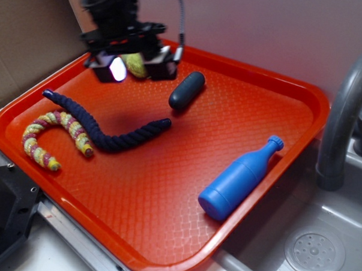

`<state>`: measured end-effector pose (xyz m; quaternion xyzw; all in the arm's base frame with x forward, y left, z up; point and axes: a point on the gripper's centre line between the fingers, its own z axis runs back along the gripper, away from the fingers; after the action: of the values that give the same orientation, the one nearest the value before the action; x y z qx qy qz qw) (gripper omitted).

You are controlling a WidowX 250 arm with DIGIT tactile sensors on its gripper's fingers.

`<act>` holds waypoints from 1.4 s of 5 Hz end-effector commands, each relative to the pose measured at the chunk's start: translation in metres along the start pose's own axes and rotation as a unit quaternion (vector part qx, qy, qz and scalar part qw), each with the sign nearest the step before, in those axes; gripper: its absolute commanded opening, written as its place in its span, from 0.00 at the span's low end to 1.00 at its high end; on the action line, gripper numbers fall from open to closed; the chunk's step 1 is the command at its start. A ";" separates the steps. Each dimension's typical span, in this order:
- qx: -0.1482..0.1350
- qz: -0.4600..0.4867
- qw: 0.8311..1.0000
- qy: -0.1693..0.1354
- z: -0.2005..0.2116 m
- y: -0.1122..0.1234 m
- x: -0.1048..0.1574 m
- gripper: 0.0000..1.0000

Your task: Grab the plastic pickle.

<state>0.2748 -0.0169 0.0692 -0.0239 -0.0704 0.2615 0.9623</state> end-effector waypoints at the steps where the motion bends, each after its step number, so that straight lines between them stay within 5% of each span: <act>1: 0.003 -0.007 1.000 -0.020 0.020 0.003 0.006 1.00; 3: 0.003 -0.007 1.000 -0.020 0.020 0.003 0.006 1.00; 4: -0.003 -0.015 1.000 -0.026 -0.006 -0.018 0.018 1.00; 6: -0.019 -0.069 0.997 0.034 -0.051 -0.050 0.033 1.00; 7: -0.011 -0.055 0.997 0.047 -0.056 -0.051 0.034 0.00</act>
<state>0.3326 -0.0487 0.0192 -0.0424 -0.0210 0.2015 0.9783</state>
